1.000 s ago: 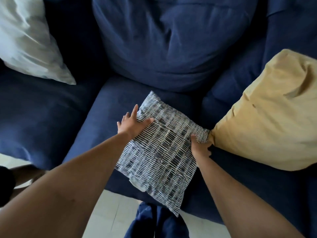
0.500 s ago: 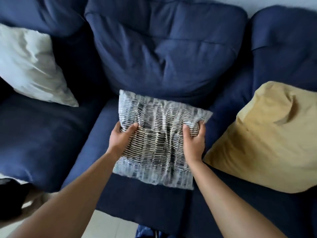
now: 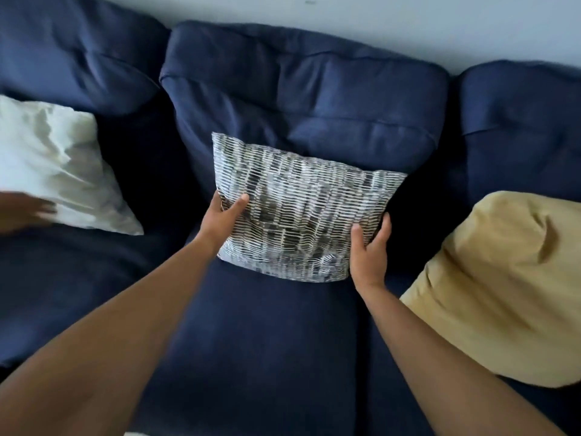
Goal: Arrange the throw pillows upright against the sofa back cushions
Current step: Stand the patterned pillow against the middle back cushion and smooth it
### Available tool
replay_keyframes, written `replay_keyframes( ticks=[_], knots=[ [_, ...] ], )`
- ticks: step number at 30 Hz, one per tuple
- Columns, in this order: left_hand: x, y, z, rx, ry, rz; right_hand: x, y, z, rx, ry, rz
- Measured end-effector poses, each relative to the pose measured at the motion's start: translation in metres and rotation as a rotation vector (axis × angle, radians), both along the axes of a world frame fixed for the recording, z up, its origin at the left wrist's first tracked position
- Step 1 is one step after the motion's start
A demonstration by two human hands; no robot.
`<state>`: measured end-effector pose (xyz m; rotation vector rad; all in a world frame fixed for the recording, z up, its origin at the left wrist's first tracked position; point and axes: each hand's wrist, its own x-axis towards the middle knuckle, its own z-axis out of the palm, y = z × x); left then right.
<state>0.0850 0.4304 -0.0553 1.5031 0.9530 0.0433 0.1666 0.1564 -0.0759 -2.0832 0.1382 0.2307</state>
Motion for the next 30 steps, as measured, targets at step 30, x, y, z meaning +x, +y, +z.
replay_keyframes(
  ticks=[30],
  knots=[
    [0.075,0.042,0.04,0.028,-0.509,0.508,0.072,0.041,0.053,0.235,-0.303,-0.345]
  ],
)
